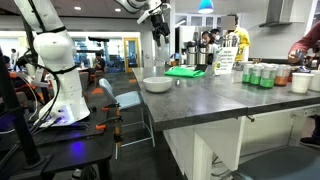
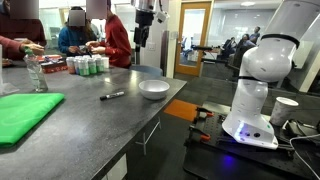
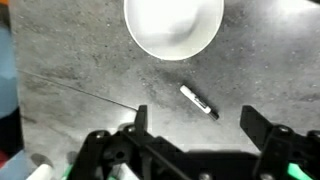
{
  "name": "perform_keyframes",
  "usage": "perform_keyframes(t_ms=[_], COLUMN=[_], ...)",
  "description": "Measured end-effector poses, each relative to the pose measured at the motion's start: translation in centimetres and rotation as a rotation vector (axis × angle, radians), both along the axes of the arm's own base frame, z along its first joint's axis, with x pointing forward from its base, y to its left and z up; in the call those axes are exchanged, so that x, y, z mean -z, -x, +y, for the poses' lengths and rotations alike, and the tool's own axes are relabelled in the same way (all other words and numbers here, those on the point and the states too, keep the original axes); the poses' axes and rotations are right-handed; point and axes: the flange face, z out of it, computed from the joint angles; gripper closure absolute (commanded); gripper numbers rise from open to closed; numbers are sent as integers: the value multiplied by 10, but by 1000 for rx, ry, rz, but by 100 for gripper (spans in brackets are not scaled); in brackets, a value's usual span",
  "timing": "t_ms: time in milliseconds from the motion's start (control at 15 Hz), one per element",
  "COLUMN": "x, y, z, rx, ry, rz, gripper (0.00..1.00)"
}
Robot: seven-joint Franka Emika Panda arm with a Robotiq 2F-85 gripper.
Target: Put the black marker inside the grey bowl
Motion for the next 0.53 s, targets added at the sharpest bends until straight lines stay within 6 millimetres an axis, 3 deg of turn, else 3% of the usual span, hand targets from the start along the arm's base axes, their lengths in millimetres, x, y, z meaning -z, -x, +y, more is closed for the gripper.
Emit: perform_keyframes(t_ms=[200, 333, 533], x=[22, 42, 37], y=[1, 26, 43], z=[20, 38, 39], rx=[-176, -265, -294], ry=[12, 30, 37], rz=[30, 61, 37], gripper=[0, 0, 0])
